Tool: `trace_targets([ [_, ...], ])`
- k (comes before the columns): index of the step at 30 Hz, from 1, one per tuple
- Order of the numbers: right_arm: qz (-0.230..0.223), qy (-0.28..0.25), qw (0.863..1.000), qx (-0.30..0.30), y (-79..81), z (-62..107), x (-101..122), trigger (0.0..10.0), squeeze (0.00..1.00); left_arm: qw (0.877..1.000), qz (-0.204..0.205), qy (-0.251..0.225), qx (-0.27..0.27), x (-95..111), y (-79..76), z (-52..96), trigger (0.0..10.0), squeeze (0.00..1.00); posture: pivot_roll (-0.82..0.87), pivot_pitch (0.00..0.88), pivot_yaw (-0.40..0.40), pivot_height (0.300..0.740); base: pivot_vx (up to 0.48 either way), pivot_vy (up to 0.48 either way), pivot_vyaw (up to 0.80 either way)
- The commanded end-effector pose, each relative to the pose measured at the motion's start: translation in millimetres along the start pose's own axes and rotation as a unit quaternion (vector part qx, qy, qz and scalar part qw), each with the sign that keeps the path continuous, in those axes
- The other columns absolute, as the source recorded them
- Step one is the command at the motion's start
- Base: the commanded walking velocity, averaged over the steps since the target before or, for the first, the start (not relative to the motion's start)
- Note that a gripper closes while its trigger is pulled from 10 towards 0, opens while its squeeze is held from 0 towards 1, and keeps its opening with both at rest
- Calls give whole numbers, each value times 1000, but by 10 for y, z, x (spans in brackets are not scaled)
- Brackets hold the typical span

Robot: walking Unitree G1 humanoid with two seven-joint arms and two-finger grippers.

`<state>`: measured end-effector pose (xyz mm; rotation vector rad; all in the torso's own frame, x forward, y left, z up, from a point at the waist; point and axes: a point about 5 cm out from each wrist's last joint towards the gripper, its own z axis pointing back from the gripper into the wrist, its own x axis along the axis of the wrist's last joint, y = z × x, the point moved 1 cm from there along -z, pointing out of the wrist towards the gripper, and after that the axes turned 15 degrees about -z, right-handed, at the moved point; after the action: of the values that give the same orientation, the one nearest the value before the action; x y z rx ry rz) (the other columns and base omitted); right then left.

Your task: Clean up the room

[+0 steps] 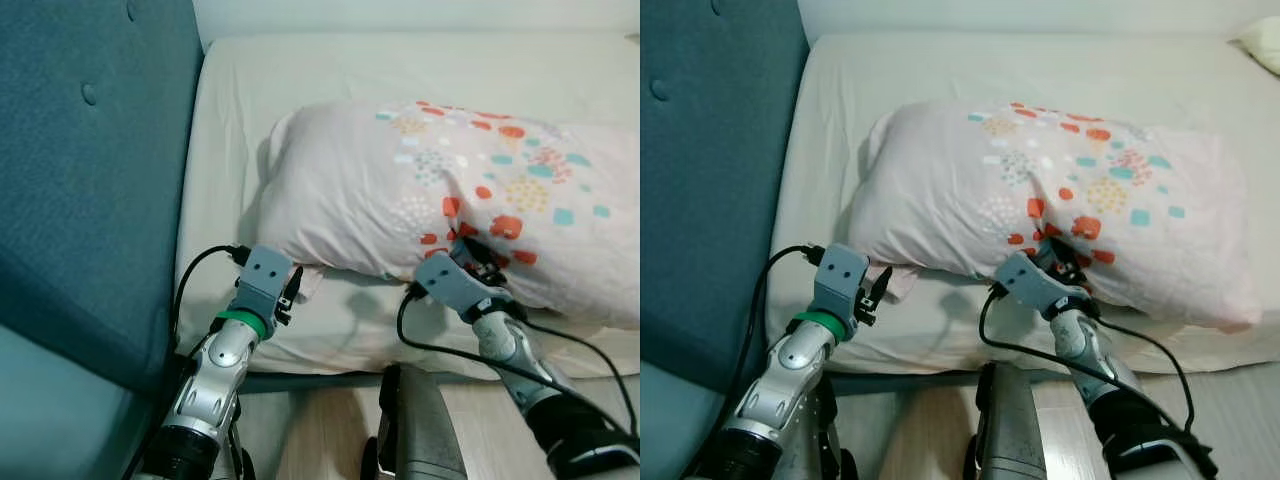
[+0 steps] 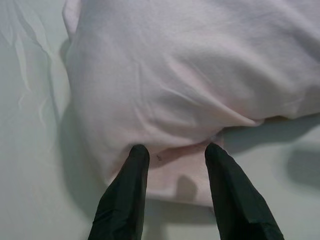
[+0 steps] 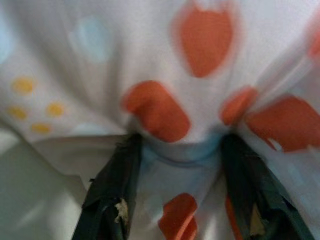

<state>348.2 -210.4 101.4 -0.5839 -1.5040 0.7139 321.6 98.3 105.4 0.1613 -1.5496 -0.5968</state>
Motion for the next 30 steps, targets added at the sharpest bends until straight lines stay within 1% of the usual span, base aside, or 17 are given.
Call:
trace_targets([
  [1,46,-18,999,14,10,-1,39,10000,0,1000,-3,5,-4,-38,-27,27,10000,0,46,128,20,551,0,0,0],
  [3,55,-28,998,18,13,-9,74,10000,0,1000,-3,5,-4,-41,-27,30,10000,0,46,128,20,551,0,0,0],
  [6,71,-70,995,21,23,-27,224,10000,0,1000,-2,6,-4,-44,-28,36,10000,0,45,132,20,551,0,0,0],
  [7,83,-92,992,14,4,-33,308,10000,0,1000,-2,6,-5,-43,-31,36,10000,0,43,132,20,551,0,0,0],
  [8,83,-92,992,14,4,-33,308,10000,0,1000,-2,6,-5,-43,-31,36,10000,0,43,132,20,551,0,0,0],
  [10,96,-122,988,2,-31,-35,422,10000,0,1000,-2,5,-5,-40,-36,35,10000,0,41,133,21,551,0,0,0],
  [13,104,-142,984,-9,-78,-33,508,10000,0,1000,-2,5,-6,-39,-41,36,10000,0,40,134,21,551,0,0,0],
  [14,109,-148,983,-16,-104,-31,539,10000,1000,1000,-2,5,-7,-38,-42,36,10000,0,38,135,21,551,0,0,0],
  [16,112,-152,982,-21,-128,-28,563,10000,1000,1000,-2,5,-7,-38,-42,36,10000,0,38,135,21,551,0,0,0],
  [18,120,-142,982,-25,-162,-23,537,10000,1000,1000,-1,5,-7,-38,-44,34,10000,0,36,136,20,551,0,0,0],
  [20,123,-118,985,-30,-185,-16,430,10000,1000,1000,-1,5,-7,-36,-48,33,10000,0,36,137,20,551,0,0,0],
  [21,123,-118,985,-30,-185,-16,430,10000,1000,1000,-1,5,-7,-36,-48,33,10000,0,36,137,20,551,0,0,0],
  [23,125,-64,990,-36,-198,-15,200,10000,1000,1000,0,4,-8,-32,-54,31,10000,0,37,138,19,551,0,0,0],
  [26,125,-64,990,-36,-198,-15,200,10000,1000,1000,0,4,-8,-32,-54,31,10000,0,37,138,19,551,0,0,0],
  [27,125,-31,991,-30,-184,-18,86,10000,1000,1000,0,5,-8,-31,-56,30,10000,0,37,138,19,551,0,0,0],
  [28,125,-31,991,-30,-184,-18,86,10000,1000,1000,0,5,-8,-31,-56,30,10000,0,37,138,19,551,0,0,0],
  [30,118,31,992,-16,-165,-27,-119,10000,1000,1000,0,4,-7,-25,-49,25,10000,0,45,137,18,551,0,0,0],
])
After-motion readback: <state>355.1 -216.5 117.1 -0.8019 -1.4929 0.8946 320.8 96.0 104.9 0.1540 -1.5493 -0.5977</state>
